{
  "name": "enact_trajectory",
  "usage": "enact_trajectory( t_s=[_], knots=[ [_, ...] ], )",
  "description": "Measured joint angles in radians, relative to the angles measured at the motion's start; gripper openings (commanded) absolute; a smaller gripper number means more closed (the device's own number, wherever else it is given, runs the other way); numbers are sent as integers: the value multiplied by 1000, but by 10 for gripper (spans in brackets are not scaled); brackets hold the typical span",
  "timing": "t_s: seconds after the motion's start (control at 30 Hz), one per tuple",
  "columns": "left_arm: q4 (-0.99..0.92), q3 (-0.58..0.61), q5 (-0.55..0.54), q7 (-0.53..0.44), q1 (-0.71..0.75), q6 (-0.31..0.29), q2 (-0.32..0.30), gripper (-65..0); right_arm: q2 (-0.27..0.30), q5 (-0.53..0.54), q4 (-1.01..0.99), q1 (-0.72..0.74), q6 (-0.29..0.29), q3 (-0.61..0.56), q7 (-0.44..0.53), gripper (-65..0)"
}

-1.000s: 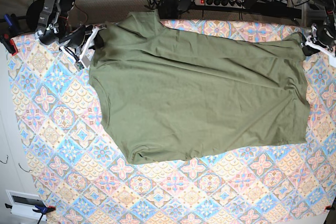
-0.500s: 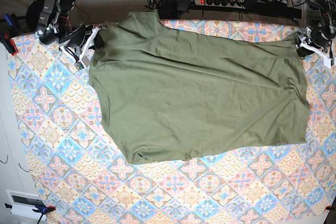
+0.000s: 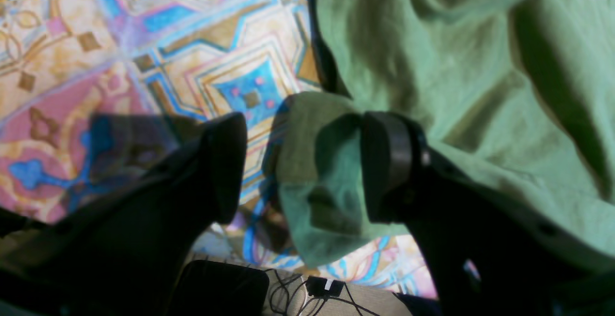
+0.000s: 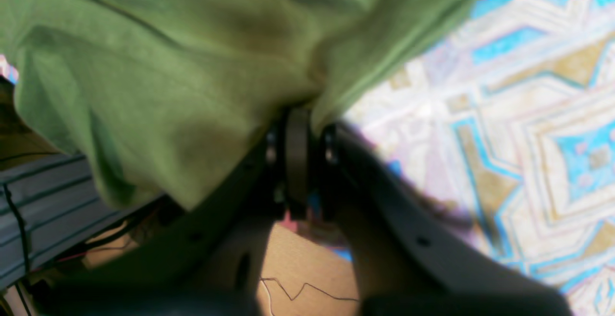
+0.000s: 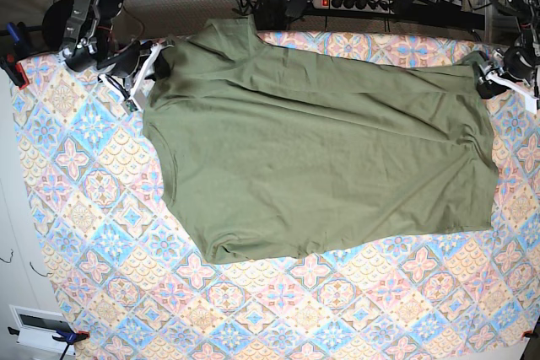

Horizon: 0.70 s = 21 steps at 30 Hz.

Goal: Layout the t-shirt on the table in an organized manner, then fold the t-shirt properly
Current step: 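Hold the shirt shoulder corners with both grippers, keeping it taut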

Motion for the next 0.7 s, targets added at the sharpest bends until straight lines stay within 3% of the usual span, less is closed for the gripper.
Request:
enact_trajectory(
  t_s=[0.23, 0.5, 0.7],
  knots=[
    [0, 32, 0, 0, -1, 0, 14, -306, -1, 3, 0, -1, 0, 0, 3, -620],
    [-1, 32, -9, 2, -18, 0, 21, -650, -2, 3, 0, -1, 0, 0, 3, -620],
    [23, 19, -11, 9, -5, -71, 25, -650, -2, 3, 0, 0, 0, 0, 3, -620]
  ],
)
